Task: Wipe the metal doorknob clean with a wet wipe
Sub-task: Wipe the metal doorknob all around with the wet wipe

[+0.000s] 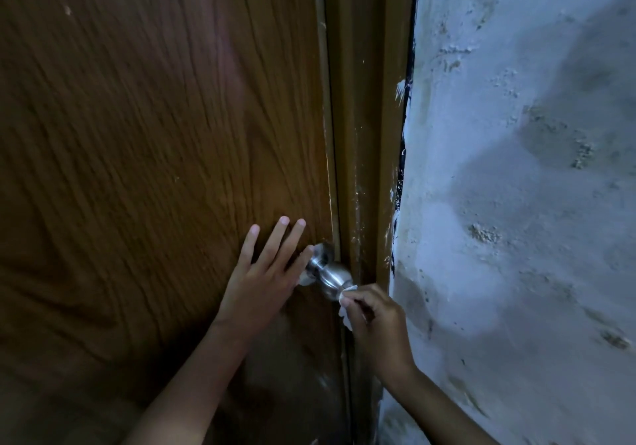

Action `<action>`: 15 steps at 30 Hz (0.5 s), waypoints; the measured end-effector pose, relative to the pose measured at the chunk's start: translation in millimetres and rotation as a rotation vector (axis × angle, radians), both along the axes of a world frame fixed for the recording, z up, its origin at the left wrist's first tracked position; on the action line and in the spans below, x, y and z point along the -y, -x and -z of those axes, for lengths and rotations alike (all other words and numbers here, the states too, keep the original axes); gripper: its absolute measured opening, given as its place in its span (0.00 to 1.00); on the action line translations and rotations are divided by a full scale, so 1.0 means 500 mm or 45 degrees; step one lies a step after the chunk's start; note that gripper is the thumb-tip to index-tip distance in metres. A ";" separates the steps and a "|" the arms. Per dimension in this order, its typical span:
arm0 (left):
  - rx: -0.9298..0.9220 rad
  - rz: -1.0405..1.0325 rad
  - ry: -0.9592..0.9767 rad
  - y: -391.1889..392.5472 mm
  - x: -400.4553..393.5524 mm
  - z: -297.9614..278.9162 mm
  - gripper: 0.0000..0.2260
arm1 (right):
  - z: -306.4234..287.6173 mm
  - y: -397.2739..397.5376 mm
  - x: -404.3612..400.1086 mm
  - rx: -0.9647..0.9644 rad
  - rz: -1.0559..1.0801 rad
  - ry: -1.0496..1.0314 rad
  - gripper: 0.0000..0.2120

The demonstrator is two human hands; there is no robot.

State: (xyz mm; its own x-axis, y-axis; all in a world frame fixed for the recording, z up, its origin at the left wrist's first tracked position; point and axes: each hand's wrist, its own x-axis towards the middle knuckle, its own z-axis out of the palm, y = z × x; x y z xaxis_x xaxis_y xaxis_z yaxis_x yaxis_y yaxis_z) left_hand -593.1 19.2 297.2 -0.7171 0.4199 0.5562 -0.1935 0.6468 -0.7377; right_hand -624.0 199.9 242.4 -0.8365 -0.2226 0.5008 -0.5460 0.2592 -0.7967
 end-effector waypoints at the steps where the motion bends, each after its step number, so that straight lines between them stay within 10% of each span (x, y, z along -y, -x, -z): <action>1: -0.001 0.004 -0.006 0.000 0.000 0.000 0.30 | 0.000 0.004 -0.005 0.018 0.016 0.007 0.04; 15: 0.015 -0.019 -0.004 0.000 0.002 0.005 0.31 | -0.028 0.023 0.008 -0.100 0.091 0.081 0.05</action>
State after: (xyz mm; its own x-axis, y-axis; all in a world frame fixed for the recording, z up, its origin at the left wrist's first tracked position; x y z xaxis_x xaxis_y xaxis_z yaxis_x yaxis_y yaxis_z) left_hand -593.3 18.3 294.6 -0.7296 0.4072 0.5493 -0.1948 0.6462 -0.7378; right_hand -635.6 196.0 256.3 -0.8069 -0.1290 0.5764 -0.5890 0.2500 -0.7685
